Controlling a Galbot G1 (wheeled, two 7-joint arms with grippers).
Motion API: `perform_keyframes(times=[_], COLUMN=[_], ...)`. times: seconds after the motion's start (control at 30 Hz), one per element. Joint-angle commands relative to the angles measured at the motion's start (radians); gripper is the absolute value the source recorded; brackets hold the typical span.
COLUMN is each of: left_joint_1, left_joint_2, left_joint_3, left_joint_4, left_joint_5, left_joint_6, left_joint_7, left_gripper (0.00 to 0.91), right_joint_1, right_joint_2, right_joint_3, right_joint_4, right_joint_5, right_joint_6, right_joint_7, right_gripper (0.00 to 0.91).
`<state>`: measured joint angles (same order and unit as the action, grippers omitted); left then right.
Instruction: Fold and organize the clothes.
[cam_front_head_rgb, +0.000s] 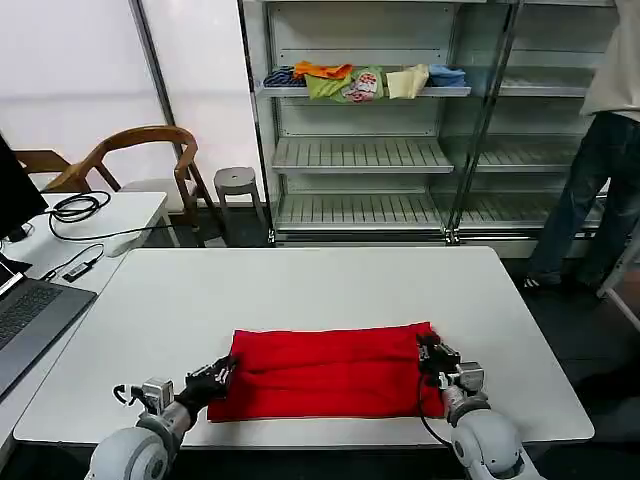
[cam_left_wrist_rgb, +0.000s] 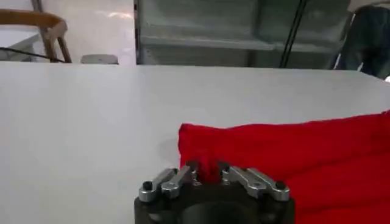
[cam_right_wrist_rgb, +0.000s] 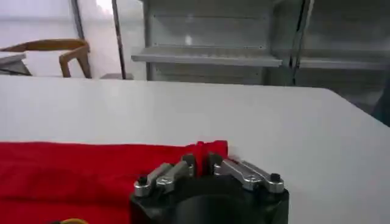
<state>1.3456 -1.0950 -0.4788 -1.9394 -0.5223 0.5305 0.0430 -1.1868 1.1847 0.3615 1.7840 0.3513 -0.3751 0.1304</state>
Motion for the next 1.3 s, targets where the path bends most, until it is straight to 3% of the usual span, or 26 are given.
perform_keyframes(times=[0.03, 0.27, 0.67, 0.87, 1.3], left_joint_1=[0.013, 0.046, 0.085, 0.032, -0.009], left_joint_2=[0.013, 0.011, -0.079, -0.092, -0.089], left_joint_3=[-0.045, -0.043, 0.138, 0.171, 0.195], left_joint_4=[-0.057, -0.138, -0.1, -0.052, 0.009], left_joint_5=[-0.004, -0.062, 0.016, 0.009, 0.021], left_joint_6=[0.021, -0.011, -0.141, -0.172, -0.153], left_joint_7=[-0.025, -0.11, -0.436, -0.495, -0.518], left_gripper=[0.907, 0.907, 0.907, 0.907, 0.907], right_joint_1=[0.0, -0.061, -0.273, -0.314, -0.278], right_joint_2=[-0.018, -0.026, -0.02, -0.01, -0.004], right_joint_3=[0.047, 0.123, 0.21, 0.216, 0.196], right_joint_4=[0.002, 0.131, 0.332, 0.357, 0.326], right_joint_5=[-0.027, 0.003, 0.001, -0.073, -0.095], right_joint_6=[0.011, 0.012, 0.046, 0.074, 0.069], right_joint_7=[0.0, 0.001, 0.006, 0.016, 0.016], right_gripper=[0.907, 0.907, 0.907, 0.907, 0.907])
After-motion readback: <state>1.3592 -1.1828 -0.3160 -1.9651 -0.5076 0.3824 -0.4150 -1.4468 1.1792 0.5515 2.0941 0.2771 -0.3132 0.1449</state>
